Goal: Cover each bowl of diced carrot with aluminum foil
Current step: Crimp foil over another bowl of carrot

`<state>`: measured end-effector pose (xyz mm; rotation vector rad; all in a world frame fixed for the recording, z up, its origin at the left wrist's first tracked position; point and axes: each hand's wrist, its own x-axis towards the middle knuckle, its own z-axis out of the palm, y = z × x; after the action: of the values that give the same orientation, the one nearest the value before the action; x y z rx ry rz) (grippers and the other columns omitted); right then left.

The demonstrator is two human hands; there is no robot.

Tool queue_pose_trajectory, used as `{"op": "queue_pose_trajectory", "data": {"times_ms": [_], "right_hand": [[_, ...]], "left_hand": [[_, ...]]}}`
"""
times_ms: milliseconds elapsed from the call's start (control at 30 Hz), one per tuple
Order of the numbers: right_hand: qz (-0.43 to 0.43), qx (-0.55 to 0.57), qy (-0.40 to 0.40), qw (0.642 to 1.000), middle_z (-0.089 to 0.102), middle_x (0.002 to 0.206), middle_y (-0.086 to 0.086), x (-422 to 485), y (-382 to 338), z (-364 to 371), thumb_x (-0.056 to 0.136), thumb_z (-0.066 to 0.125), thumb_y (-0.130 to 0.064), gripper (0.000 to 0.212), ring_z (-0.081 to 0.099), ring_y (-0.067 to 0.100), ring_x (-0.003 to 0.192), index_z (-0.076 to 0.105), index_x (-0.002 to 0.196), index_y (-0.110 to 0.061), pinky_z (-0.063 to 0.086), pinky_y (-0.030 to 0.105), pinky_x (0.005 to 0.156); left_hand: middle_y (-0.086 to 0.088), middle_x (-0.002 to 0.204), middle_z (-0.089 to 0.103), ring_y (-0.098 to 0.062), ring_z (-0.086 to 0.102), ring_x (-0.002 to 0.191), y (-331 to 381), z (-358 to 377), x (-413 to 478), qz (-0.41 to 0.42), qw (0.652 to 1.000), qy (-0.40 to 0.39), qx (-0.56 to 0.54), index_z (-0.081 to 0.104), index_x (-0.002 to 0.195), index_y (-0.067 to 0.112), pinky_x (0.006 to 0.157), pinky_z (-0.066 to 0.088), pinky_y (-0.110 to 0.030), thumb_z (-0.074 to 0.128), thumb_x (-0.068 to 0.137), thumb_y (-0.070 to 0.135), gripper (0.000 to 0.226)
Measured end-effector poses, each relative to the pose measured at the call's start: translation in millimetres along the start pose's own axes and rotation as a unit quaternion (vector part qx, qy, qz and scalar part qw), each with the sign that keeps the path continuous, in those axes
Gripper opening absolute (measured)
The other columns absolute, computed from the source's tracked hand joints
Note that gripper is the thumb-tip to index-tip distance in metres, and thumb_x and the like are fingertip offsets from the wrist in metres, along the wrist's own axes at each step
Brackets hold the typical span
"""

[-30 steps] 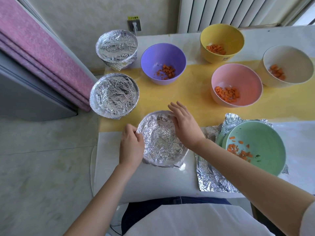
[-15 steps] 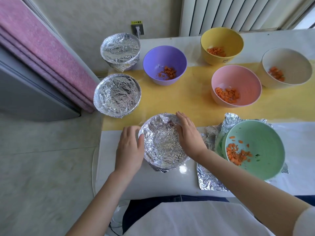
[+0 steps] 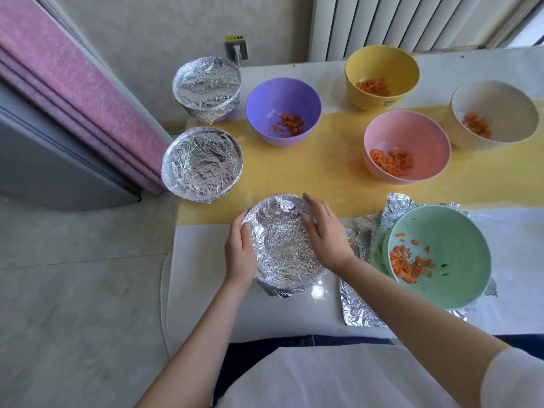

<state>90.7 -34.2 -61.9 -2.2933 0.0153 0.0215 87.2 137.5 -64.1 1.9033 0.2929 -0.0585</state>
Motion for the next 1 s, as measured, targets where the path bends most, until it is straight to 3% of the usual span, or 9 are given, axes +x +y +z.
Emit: {"op": "queue_pose_trajectory", "data": {"times_ms": [133,267,367,467,567,667,800,1000], "right_hand": [[-0.004,0.005,0.002,1.000,0.051,0.132,0.007,0,1,1,0.097,0.041,-0.026,0.046,0.052,0.023,0.118,0.037,0.140,-0.011,0.037,0.028,0.094],[-0.005,0.000,0.000,1.000,0.050,0.132,0.008,-1,0,-1,0.098,0.044,-0.020,0.044,0.049,0.024,0.120,0.037,0.140,-0.009,0.037,0.030,0.097],[0.016,-0.001,-0.001,1.000,0.050,0.130,0.008,-5,-4,-4,0.099,0.040,-0.025,0.042,0.048,0.022,0.120,0.039,0.137,-0.008,0.036,0.027,0.096],[0.055,-0.085,-0.029,0.994,0.051,0.126,0.006,-12,-4,-11,0.100,0.035,-0.036,0.042,0.051,0.020,0.114,0.041,0.130,-0.008,0.041,0.030,0.091],[0.010,-0.198,-0.060,0.978,0.050,0.128,0.006,-15,0,-21,0.098,0.034,-0.043,0.048,0.048,0.021,0.117,0.041,0.130,-0.009,0.036,0.032,0.099],[-0.060,-0.173,-0.098,0.978,0.043,0.142,0.005,-9,-4,-26,0.099,0.035,-0.038,0.051,0.041,0.020,0.129,0.035,0.141,-0.009,0.030,0.030,0.108],[-0.077,-0.163,-0.147,0.972,0.054,0.132,0.004,6,-7,-24,0.101,0.037,-0.028,0.040,0.055,0.023,0.115,0.042,0.139,-0.014,0.050,0.039,0.089],[-0.057,-0.076,-0.129,0.987,0.069,0.110,0.007,15,-4,-29,0.098,0.048,-0.020,0.028,0.066,0.024,0.096,0.063,0.118,-0.009,0.051,0.036,0.085]], "left_hand": [[0.013,0.126,0.048,-0.001,0.042,0.120,-2,0,2,0.005,1.000,-0.005,-0.004,0.044,0.132,0.017,0.095,0.029,-0.003,0.033,0.101,0.012,0.034],[0.013,0.128,0.048,-0.003,0.043,0.122,-5,-3,3,0.002,1.000,-0.012,0.007,0.045,0.134,0.018,0.099,0.031,-0.011,0.033,0.101,0.014,0.035],[0.012,0.126,0.051,-0.008,0.048,0.119,-5,-4,2,-0.001,1.000,-0.022,0.022,0.047,0.134,0.019,0.100,0.035,-0.019,0.034,0.101,0.015,0.036],[0.014,0.120,0.052,-0.004,0.050,0.112,-3,-5,-2,0.012,0.996,-0.062,0.058,0.047,0.134,0.018,0.089,0.034,-0.006,0.034,0.101,0.016,0.036],[0.013,0.119,0.053,0.000,0.049,0.109,2,-3,-6,0.005,0.990,-0.118,0.073,0.048,0.134,0.023,0.082,0.034,-0.002,0.034,0.102,0.020,0.035],[0.009,0.125,0.053,-0.005,0.048,0.117,6,2,-9,0.006,0.982,-0.172,0.081,0.046,0.135,0.023,0.092,0.034,-0.014,0.033,0.102,0.023,0.036],[0.003,0.131,0.053,-0.007,0.048,0.117,9,10,-17,0.030,0.988,-0.105,0.107,0.047,0.133,0.016,0.093,0.034,-0.014,0.032,0.102,0.020,0.035],[-0.004,0.108,0.066,-0.017,0.059,0.095,4,13,-26,0.047,0.989,-0.034,0.134,0.057,0.122,0.011,0.076,0.038,-0.015,0.034,0.101,0.012,0.031]]}}
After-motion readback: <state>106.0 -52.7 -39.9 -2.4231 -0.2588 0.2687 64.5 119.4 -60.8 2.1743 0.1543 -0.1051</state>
